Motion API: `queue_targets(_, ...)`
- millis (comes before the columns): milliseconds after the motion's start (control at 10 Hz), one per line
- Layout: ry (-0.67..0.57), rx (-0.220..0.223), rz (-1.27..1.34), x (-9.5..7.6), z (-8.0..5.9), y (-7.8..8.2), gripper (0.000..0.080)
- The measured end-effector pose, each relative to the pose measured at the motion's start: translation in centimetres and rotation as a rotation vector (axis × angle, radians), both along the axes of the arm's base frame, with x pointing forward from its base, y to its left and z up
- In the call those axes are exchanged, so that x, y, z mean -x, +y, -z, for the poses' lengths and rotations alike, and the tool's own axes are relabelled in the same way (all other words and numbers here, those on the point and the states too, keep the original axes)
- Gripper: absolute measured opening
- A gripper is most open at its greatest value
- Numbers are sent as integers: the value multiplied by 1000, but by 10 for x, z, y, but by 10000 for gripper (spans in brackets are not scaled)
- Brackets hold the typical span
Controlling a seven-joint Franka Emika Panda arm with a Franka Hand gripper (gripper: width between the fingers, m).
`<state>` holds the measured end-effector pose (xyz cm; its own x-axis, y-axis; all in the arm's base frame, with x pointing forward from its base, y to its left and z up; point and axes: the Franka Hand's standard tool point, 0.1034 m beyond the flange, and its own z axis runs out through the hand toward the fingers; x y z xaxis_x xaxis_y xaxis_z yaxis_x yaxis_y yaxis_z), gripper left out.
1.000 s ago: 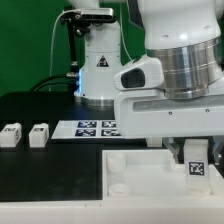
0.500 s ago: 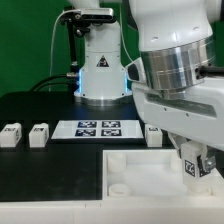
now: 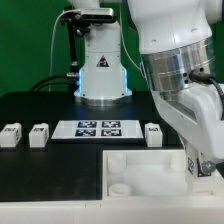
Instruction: Assemble one leg
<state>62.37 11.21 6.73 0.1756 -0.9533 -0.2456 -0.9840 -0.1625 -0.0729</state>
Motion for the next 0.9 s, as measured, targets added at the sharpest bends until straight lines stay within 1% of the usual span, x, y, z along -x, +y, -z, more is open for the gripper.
queue_targets(100,-11,1,-121,4,1,1,543)
queue_targets(200,-25,19,-364,8,0,1,543)
queue_targets(300,-32,33,-498,6,-4,4,626)
queue_targets(400,-56,34,-533,5,-3,2,645)
queue_targets(500,-80,34,-635,5,-2,1,645)
queue_targets(600,-105,51,-774,6,-2,2,648)
queue_targets(700,-135,100,-976,5,-1,7,648)
queue_targets(800,-166,119,-1120,4,-2,12,648)
queue_targets(900,-196,122,-1233,2,-3,12,648)
